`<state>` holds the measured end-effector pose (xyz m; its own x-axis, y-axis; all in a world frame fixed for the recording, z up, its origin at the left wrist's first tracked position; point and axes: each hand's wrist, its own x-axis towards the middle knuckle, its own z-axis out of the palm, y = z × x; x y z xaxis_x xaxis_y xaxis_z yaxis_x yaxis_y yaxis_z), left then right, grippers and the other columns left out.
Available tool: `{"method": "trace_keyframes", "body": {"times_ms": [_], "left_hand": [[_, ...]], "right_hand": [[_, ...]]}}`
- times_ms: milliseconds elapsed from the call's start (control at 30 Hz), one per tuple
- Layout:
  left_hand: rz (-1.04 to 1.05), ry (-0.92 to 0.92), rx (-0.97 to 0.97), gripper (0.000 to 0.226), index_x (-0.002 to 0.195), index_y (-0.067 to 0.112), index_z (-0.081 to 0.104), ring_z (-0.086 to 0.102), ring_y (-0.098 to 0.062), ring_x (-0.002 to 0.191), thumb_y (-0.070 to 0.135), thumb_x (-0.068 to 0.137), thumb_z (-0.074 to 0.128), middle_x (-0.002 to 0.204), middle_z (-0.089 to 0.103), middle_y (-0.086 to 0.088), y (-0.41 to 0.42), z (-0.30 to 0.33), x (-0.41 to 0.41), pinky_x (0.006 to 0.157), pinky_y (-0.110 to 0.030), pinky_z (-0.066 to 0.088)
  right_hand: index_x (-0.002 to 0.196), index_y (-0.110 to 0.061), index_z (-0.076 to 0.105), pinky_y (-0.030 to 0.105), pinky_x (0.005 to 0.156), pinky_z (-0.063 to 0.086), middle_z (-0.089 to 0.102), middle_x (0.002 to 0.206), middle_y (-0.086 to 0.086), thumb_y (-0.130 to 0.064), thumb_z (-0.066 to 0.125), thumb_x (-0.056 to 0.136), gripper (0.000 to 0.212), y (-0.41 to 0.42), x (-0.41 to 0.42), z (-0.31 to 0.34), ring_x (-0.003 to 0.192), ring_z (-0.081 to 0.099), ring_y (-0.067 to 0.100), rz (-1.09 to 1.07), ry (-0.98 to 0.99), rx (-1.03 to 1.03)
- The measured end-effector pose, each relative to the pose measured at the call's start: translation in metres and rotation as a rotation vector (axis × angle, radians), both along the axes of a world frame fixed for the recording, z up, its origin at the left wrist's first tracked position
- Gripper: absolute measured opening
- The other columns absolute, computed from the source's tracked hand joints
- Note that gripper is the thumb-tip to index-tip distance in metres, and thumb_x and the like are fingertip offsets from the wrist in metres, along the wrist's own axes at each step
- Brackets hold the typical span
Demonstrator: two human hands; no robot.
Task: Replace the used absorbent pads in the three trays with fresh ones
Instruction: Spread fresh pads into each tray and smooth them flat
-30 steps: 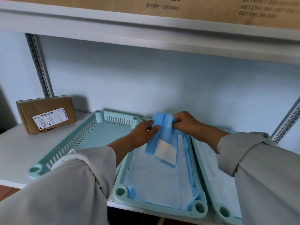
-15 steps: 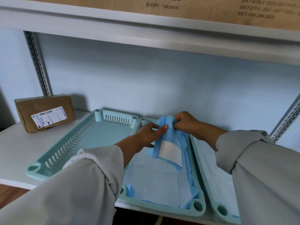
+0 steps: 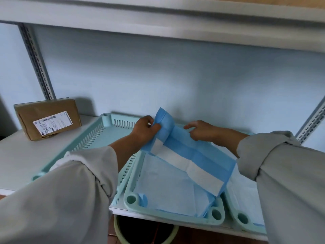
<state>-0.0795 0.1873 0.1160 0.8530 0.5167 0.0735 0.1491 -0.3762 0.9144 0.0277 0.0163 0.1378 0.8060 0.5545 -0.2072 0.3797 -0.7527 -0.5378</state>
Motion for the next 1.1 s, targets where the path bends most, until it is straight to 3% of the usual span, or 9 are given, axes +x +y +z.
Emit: {"method": "trace_keyframes", "body": {"times_ms": [100,167,267,400,600,700,800,900,1100], "left_hand": [[-0.074,-0.063,-0.033,0.018,0.075,0.019,0.045,0.042,-0.017,0.061,0.017,0.091,0.054,0.073,0.049,-0.007,0.002,0.005,-0.001,0.051,-0.024,0.034],[-0.052,-0.08,-0.014,0.019,0.075,0.019,0.045,0.041,-0.015,0.059,0.017,0.09,0.056,0.073,0.048,-0.007,0.005,0.007,-0.001,0.05,-0.023,0.033],[0.069,-0.029,0.199,0.021,0.075,0.022,0.045,0.046,-0.019,0.066,0.027,0.089,0.06,0.069,0.049,0.002,0.014,0.008,0.001,0.058,-0.025,0.036],[0.286,0.11,0.46,0.014,0.099,0.02,0.05,0.058,-0.027,0.095,0.033,0.094,0.051,0.096,0.059,0.0,0.029,0.007,-0.006,0.073,-0.03,0.038],[0.348,0.169,0.474,0.018,0.104,0.016,0.049,0.058,-0.03,0.096,0.032,0.096,0.048,0.105,0.062,-0.009,0.037,-0.004,-0.009,0.071,-0.031,0.039],[0.307,0.07,0.282,0.018,0.101,0.015,0.048,0.057,-0.03,0.094,0.031,0.095,0.05,0.104,0.061,-0.011,0.035,-0.001,-0.006,0.073,-0.031,0.039],[0.194,0.0,0.185,0.019,0.093,0.016,0.044,0.056,-0.028,0.084,0.032,0.094,0.054,0.082,0.057,-0.003,0.023,0.004,0.002,0.071,-0.03,0.039],[0.125,-0.053,0.17,0.02,0.091,0.015,0.044,0.049,-0.023,0.073,0.03,0.093,0.056,0.065,0.046,0.003,0.009,0.009,0.008,0.067,-0.027,0.036],[0.057,-0.117,-0.032,0.02,0.09,0.014,0.044,0.051,-0.02,0.07,0.03,0.093,0.056,0.082,0.055,-0.01,-0.002,0.016,0.009,0.054,-0.022,0.038]], "right_hand": [[0.142,-0.024,0.04,0.023,0.094,0.035,0.05,0.123,-0.003,-0.026,0.068,0.085,0.063,0.007,-0.009,-0.004,0.121,0.048,0.014,0.078,0.079,0.087],[0.135,-0.02,0.049,0.021,0.089,0.036,0.052,0.114,-0.003,-0.032,0.07,0.085,0.056,0.011,-0.012,-0.006,0.111,0.05,0.011,0.088,0.057,0.169],[0.11,-0.007,0.069,0.015,0.067,0.042,0.063,0.098,0.004,-0.019,0.067,0.087,0.025,0.013,-0.012,-0.004,0.092,0.053,0.012,0.044,-0.002,0.246],[0.103,-0.004,0.072,0.005,0.042,0.037,0.064,0.084,-0.001,-0.014,0.067,0.087,0.019,0.004,-0.006,-0.001,0.069,0.051,0.004,-0.045,0.034,0.171],[0.101,-0.012,0.075,0.019,0.061,0.041,0.064,0.09,0.005,-0.008,0.063,0.086,0.02,-0.003,0.0,-0.013,0.089,0.057,0.017,0.001,-0.198,-0.102],[0.113,-0.021,0.067,0.026,0.094,0.042,0.06,0.115,0.004,-0.017,0.061,0.087,0.027,-0.006,0.0,-0.023,0.117,0.054,0.021,0.06,-0.297,-0.272],[0.139,-0.021,0.045,0.027,0.107,0.036,0.046,0.142,-0.002,-0.038,0.073,0.08,0.068,0.007,-0.015,-0.029,0.13,0.044,0.016,0.181,-0.099,0.023],[0.145,-0.026,0.034,0.026,0.102,0.04,0.044,0.142,-0.006,-0.046,0.074,0.076,0.082,0.031,-0.035,-0.029,0.127,0.046,0.014,0.21,0.066,0.286],[0.107,-0.01,0.064,0.04,0.079,0.051,0.071,0.09,0.019,-0.019,0.072,0.081,0.029,0.053,-0.044,-0.026,0.078,0.065,0.022,0.179,0.007,0.59]]}}
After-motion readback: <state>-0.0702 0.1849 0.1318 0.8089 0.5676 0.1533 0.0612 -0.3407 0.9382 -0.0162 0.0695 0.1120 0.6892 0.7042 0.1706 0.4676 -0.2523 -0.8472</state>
